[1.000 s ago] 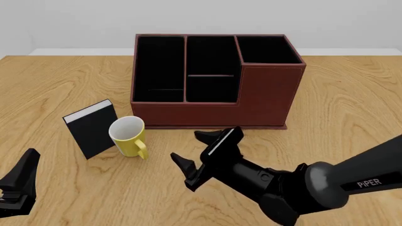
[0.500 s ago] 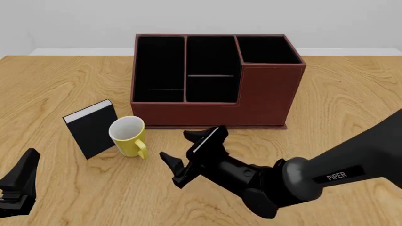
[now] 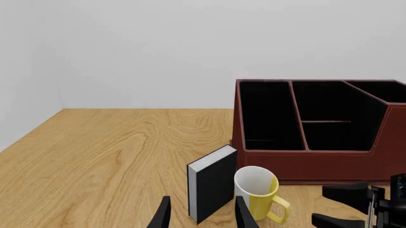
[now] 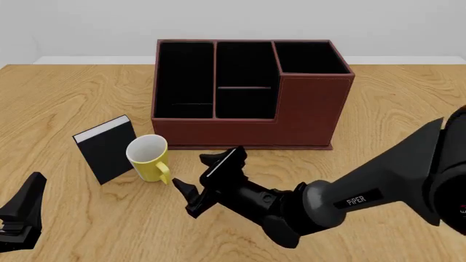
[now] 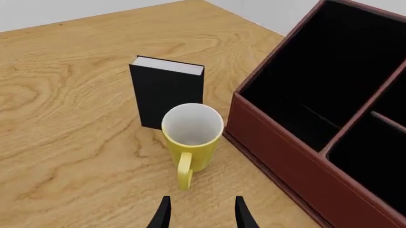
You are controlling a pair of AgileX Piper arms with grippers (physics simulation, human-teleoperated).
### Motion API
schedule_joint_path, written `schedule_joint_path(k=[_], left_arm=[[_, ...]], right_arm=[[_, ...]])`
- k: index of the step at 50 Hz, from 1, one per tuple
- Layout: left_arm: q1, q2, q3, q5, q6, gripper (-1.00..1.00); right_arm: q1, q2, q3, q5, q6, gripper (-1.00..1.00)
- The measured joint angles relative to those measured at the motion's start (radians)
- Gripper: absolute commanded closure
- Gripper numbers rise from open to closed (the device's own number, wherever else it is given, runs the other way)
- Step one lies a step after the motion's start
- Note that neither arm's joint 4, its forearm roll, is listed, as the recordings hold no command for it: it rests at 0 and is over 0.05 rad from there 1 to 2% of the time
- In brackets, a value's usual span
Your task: Pick up the yellow and white mug and place it to the right of the caddy.
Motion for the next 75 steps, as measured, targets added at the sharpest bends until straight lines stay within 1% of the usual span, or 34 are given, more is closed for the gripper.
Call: schedule_joint_path(k=[44, 61, 75], left_arm=[[0.000, 0.000, 0.000, 0.000, 0.000, -1.00], [0.000, 0.000, 0.000, 0.000, 0.000, -1.00], [0.000, 0.000, 0.000, 0.000, 0.000, -1.00]], right_arm=[[0.019, 0.088, -0.162, 0.081, 0.004, -1.00], [0.022, 0.139, -0.223, 0.100, 0.008, -1.00], [0.027, 0.161, -0.252, 0.111, 0.010, -1.00]])
